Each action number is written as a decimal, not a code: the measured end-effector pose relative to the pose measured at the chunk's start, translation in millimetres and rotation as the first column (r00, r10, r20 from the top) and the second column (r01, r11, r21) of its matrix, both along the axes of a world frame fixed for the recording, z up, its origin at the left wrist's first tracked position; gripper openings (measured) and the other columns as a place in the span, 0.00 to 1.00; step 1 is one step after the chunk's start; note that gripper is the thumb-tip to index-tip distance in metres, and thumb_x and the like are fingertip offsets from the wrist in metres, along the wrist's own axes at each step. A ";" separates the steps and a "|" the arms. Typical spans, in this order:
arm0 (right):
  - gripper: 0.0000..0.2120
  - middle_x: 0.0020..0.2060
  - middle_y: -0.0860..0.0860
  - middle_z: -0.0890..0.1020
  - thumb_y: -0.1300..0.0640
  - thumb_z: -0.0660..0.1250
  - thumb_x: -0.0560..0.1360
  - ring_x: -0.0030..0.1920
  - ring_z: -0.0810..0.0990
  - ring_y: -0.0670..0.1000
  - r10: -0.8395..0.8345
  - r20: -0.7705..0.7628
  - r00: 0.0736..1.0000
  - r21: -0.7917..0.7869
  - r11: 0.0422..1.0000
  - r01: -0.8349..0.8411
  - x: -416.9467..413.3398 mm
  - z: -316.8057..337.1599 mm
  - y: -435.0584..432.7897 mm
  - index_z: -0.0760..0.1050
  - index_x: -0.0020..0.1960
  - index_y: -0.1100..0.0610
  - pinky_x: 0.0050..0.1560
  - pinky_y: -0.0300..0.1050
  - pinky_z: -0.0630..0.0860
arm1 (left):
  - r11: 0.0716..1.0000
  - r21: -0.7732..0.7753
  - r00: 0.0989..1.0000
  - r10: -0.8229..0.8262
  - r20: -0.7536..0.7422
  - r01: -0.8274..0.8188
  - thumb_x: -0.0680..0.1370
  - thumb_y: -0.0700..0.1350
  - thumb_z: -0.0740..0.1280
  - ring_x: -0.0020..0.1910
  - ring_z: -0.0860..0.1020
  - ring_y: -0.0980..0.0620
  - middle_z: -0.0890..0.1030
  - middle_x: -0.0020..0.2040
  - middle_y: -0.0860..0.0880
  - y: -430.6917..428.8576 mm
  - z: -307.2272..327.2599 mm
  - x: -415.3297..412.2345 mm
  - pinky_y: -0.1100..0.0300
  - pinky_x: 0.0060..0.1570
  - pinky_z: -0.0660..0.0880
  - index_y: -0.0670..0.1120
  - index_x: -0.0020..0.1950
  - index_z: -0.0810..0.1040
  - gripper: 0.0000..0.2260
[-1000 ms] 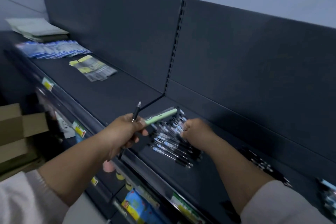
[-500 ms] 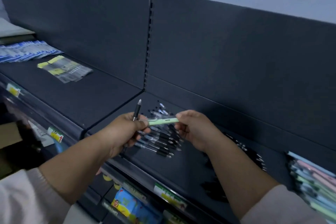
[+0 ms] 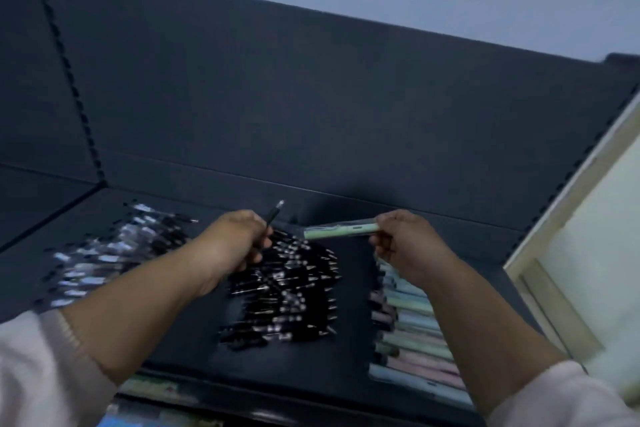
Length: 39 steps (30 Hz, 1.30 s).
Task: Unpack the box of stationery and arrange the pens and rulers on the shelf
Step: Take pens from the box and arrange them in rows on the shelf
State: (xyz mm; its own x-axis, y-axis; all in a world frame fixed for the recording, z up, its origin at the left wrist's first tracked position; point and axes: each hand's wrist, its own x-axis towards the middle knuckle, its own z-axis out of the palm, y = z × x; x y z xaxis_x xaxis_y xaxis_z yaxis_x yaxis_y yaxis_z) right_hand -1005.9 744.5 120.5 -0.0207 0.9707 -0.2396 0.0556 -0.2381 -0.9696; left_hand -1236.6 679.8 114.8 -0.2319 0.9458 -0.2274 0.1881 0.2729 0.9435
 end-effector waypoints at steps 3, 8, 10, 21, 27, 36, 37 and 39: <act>0.05 0.41 0.57 0.75 0.61 0.59 0.82 0.38 0.76 0.51 -0.065 0.039 0.997 0.002 0.998 0.065 57.6 0.9 3.0 0.72 0.53 0.62 0.38 0.43 0.78 | 0.994 0.051 0.992 -0.094 -0.081 0.098 0.80 0.40 0.60 0.32 0.72 0.53 0.76 0.37 0.48 10.7 -2.2 37.5 0.61 0.31 0.66 0.45 0.43 0.74 0.07; 0.08 0.41 0.59 0.77 0.63 0.60 0.81 0.39 0.76 0.53 -0.150 0.204 0.967 -0.003 0.988 0.154 114.7 -14.8 15.5 0.74 0.57 0.65 0.40 0.45 0.75 | 0.977 0.131 0.969 -0.139 -0.202 0.168 0.78 0.39 0.65 0.32 0.71 0.54 0.76 0.35 0.49 20.8 -7.6 79.2 0.61 0.35 0.69 0.44 0.46 0.80 0.04; 0.08 0.44 0.60 0.79 0.62 0.61 0.80 0.42 0.78 0.55 -0.155 0.295 0.943 -0.004 0.987 0.163 124.2 -24.0 19.8 0.75 0.55 0.64 0.43 0.50 0.76 | 0.972 0.135 0.955 -0.155 -0.254 0.194 0.78 0.41 0.67 0.35 0.75 0.55 0.79 0.38 0.52 23.2 -11.4 85.7 0.61 0.39 0.71 0.48 0.46 0.80 0.04; 0.09 0.52 0.49 0.81 0.59 0.63 0.78 0.52 0.78 0.48 0.074 0.647 0.759 0.286 0.899 -0.332 52.0 -12.5 12.8 0.78 0.56 0.55 0.55 0.43 0.74 | 0.976 0.086 0.775 -0.103 -0.623 0.199 0.75 0.42 0.69 0.38 0.76 0.57 0.79 0.38 0.57 13.2 -8.7 67.6 0.66 0.37 0.69 0.54 0.39 0.77 0.08; 0.12 0.55 0.47 0.82 0.55 0.66 0.77 0.55 0.78 0.45 0.325 0.745 0.582 0.232 0.691 -0.684 -49.0 -16.3 -5.7 0.79 0.60 0.52 0.58 0.39 0.71 | 0.972 0.104 0.675 -0.066 -0.735 0.209 0.74 0.43 0.70 0.43 0.76 0.55 0.77 0.41 0.56 -3.8 -2.2 17.6 0.62 0.46 0.73 0.52 0.45 0.80 0.03; 0.08 0.48 0.53 0.82 0.55 0.62 0.78 0.51 0.78 0.54 0.288 0.874 0.392 0.137 0.627 -0.767 -178.9 -38.8 -15.8 0.78 0.53 0.52 0.47 0.43 0.71 | 0.980 0.148 0.518 0.060 -0.853 0.130 0.74 0.54 0.69 0.58 0.73 0.48 0.73 0.53 0.49 -33.7 -20.7 -126.2 0.58 0.58 0.69 0.51 0.62 0.74 0.18; 0.08 0.49 0.53 0.83 0.55 0.62 0.78 0.52 0.79 0.54 0.273 0.878 0.394 0.139 0.640 -0.755 -193.1 -42.8 -16.0 0.78 0.54 0.52 0.48 0.43 0.71 | 0.985 0.142 0.507 0.072 -0.859 0.100 0.75 0.55 0.68 0.60 0.72 0.47 0.73 0.55 0.49 -38.2 -22.4 -144.6 0.57 0.59 0.69 0.51 0.65 0.72 0.20; 0.08 0.49 0.54 0.83 0.54 0.63 0.77 0.52 0.79 0.55 0.248 0.880 0.405 0.148 0.667 -0.730 -220.6 -51.5 -15.7 0.78 0.54 0.52 0.48 0.43 0.72 | 0.994 0.095 0.479 0.057 -0.876 0.055 0.76 0.57 0.65 0.61 0.70 0.47 0.72 0.57 0.49 -46.8 -27.2 -180.4 0.55 0.60 0.68 0.51 0.68 0.69 0.23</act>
State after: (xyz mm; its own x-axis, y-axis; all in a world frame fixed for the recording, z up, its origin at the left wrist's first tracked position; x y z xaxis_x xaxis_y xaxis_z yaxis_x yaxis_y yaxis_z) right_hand -1226.4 728.8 69.1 -0.5848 0.8110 0.0170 0.7303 0.5356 -0.4240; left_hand -1417.0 633.1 87.7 -0.2583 0.9481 0.1853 0.9316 0.1937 0.3076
